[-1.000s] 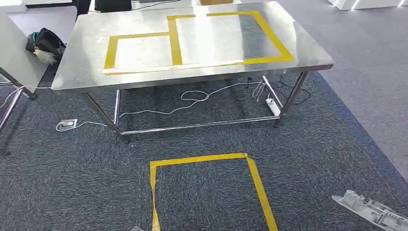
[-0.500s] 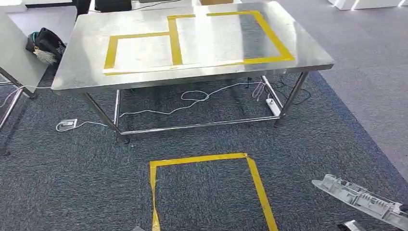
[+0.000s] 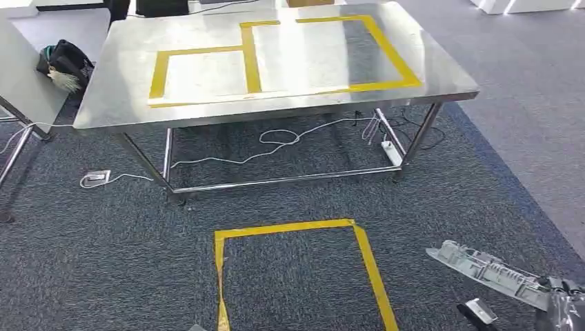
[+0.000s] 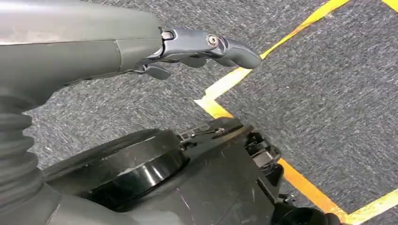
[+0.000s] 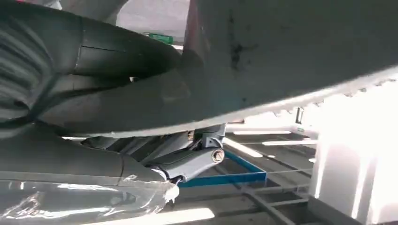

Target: Take the parts from the cabinet and place them on the table.

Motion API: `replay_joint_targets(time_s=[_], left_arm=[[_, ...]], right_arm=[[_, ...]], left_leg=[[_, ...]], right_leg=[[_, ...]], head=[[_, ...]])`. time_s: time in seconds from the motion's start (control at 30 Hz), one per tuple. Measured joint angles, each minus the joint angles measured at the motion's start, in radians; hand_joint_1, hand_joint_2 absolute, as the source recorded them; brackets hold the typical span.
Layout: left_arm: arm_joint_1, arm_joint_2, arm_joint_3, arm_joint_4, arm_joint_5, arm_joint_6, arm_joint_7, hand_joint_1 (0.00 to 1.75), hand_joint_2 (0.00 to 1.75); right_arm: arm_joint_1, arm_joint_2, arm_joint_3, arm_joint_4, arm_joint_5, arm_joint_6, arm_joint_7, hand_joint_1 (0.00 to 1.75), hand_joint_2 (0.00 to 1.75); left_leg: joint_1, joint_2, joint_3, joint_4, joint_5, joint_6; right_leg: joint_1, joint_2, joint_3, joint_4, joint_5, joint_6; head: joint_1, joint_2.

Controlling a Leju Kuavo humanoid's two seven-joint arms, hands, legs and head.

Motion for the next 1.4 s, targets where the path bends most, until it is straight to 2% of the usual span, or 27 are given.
replay_joint_targets(time_s=[0.2,0.33,0.5,0.67,0.93,1.03,1.2,1.4], left_arm=[[0.000,0.001,0.005,0.000,0.000,-0.002,-0.001,0.00,1.75],[-0.002,0.001,0.006,0.000,0.000,-0.005,-0.003,0.00,1.75],[-0.002,0.004,0.015,0.000,0.000,-0.009,-0.003,0.00,1.75],[-0.002,0.008,0.021,0.000,-0.001,-0.011,-0.003,0.00,1.75],[-0.002,0.010,0.023,0.000,-0.002,-0.011,-0.003,0.00,1.75],[-0.002,0.010,0.024,0.000,-0.002,-0.011,-0.003,0.00,1.75],[-0.002,0.011,0.032,0.000,-0.003,-0.011,-0.003,0.00,1.75],[-0.002,0.013,0.039,0.000,-0.003,-0.010,-0.004,0.00,1.75]], right_arm=[[0.005,-0.047,0.071,0.026,0.004,-0.002,0.046,1.75,1.75],[0.002,-0.093,0.134,0.042,0.022,-0.003,0.134,1.75,1.75],[-0.017,-0.181,0.246,0.061,0.035,-0.004,0.268,1.75,1.75],[-0.026,-0.231,0.305,0.065,0.037,-0.003,0.288,1.75,1.75],[-0.025,-0.254,0.334,0.065,0.038,-0.003,0.296,1.75,1.75],[-0.025,-0.268,0.346,0.065,0.038,-0.004,0.327,1.75,1.75],[-0.029,-0.348,0.375,0.063,0.038,0.013,0.396,1.75,1.75],[-0.032,-0.413,0.388,0.038,0.038,0.025,0.405,1.75,1.75]], left_leg=[[0.000,0.000,0.000,0.000,0.000,0.000],[0.000,0.000,0.000,0.000,0.000,0.000],[0.000,0.000,0.000,0.000,0.000,0.001],[0.000,0.000,0.000,0.000,0.000,0.001],[0.000,0.000,0.000,0.000,0.000,0.001],[0.000,0.000,0.000,0.000,0.000,0.001],[-0.001,0.000,-0.001,0.000,0.000,0.002],[-0.002,0.000,-0.001,0.000,0.000,0.002]], right_leg=[[0.000,0.000,0.000,0.000,0.000,0.000],[0.000,0.000,0.000,0.000,0.000,0.000],[0.000,0.000,0.000,0.000,0.000,0.000],[0.000,0.000,0.000,0.000,0.000,0.000],[0.000,0.000,0.000,0.000,0.000,0.000],[0.000,0.000,0.000,0.000,0.000,0.000],[-0.001,0.000,0.000,-0.001,0.001,0.001],[-0.001,0.000,0.000,-0.001,0.001,0.002]], head=[[0.000,0.000],[0.000,0.000],[0.000,0.000],[0.000,0.000],[0.000,0.000],[0.000,0.000],[0.000,0.000],[0.000,0.000]])
